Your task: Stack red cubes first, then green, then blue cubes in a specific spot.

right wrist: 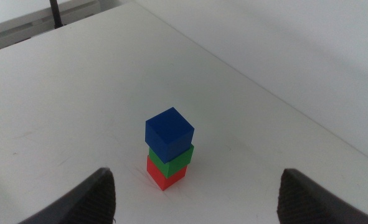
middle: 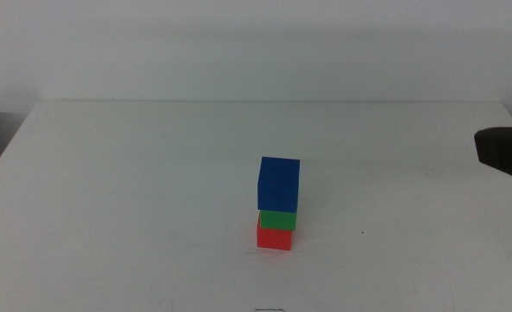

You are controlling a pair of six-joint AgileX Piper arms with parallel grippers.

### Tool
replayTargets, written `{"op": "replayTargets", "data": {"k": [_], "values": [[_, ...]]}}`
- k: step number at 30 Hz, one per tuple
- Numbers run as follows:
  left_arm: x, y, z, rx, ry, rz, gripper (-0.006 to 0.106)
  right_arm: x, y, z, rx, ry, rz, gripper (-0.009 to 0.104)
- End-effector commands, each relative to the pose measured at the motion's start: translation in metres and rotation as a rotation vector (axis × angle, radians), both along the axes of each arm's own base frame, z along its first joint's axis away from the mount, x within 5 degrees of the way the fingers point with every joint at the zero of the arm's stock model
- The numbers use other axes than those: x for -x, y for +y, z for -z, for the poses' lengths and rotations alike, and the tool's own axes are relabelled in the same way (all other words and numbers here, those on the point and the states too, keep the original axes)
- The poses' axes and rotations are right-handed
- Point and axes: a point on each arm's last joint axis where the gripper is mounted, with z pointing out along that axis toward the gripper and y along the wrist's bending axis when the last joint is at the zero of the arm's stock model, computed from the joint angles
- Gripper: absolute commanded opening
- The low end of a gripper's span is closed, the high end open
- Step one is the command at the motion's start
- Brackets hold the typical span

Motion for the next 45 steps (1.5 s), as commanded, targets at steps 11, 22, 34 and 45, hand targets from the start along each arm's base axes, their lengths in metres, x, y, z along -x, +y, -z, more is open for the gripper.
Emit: {"op": "replayTargets", "data": {"k": [11, 22, 34, 45], "values": [[0.019, 0.000, 0.002, 0.022, -0.230, 0.058, 0.094, -0.005, -0.031, 0.022, 0.053, -0.243, 0.199, 0.067], [0.026, -0.009, 0.077, 0.083, -0.416, 0.161, 0.094, 0.026, -0.079, 0.073, 0.095, -0.242, 0.573, 0.067], [0.057, -0.007, 0.176, 0.114, -0.551, 0.215, 0.094, 0.048, -0.082, 0.122, -0.007, -0.493, 0.609, 0.067], [0.097, 0.001, 0.260, 0.131, -0.566, 0.212, 0.094, 0.045, -0.080, 0.168, -0.098, -0.445, 0.614, 0.067]]}}
